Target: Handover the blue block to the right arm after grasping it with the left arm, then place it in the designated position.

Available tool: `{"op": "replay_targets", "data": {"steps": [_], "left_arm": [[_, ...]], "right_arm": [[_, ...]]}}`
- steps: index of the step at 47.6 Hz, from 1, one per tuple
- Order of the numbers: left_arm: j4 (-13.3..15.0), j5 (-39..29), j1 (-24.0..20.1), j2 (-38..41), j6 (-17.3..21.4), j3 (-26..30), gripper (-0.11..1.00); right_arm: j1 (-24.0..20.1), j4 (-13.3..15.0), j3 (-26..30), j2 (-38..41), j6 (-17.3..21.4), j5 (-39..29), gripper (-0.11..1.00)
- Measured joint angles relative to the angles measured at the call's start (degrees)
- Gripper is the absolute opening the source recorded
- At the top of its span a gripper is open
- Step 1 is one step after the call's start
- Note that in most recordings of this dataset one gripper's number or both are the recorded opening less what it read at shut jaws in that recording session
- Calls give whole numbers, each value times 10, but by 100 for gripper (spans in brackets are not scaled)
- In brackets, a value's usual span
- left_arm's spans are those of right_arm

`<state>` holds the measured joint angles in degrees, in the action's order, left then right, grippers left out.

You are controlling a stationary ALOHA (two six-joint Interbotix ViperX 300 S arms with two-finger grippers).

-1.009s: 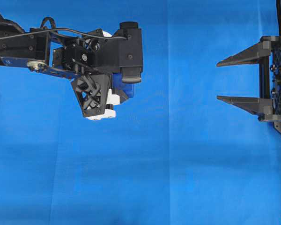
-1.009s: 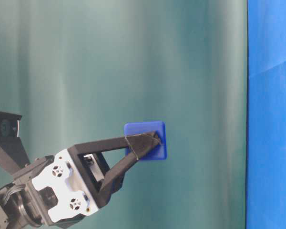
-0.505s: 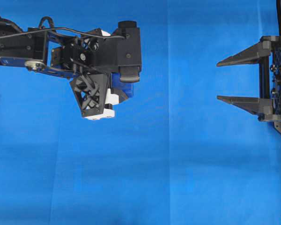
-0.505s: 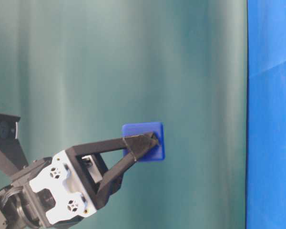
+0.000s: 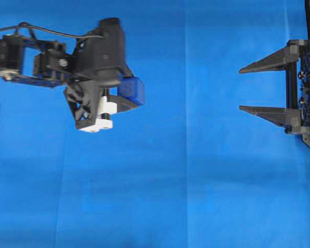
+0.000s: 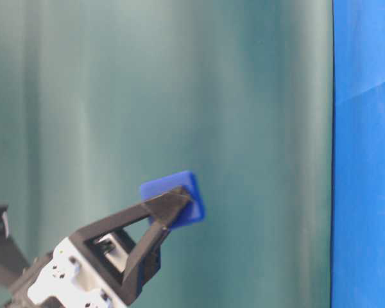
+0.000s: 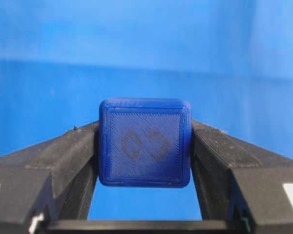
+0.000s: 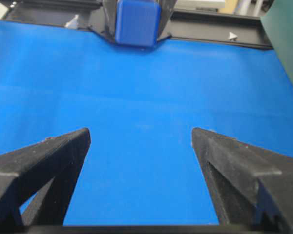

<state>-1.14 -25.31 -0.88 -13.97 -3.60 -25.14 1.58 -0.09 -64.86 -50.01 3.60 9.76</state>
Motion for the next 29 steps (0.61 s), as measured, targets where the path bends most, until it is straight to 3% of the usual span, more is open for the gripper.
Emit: {"op": "replay_targets", "data": {"steps": [16,29], "left_arm": [[0,224,0,-78,3,-120,49],[1,349,0,-102,3,-185,49]], "right_arm": [[0,0,0,0,0,0,97],[0,0,0,3,0,0,97]]}}
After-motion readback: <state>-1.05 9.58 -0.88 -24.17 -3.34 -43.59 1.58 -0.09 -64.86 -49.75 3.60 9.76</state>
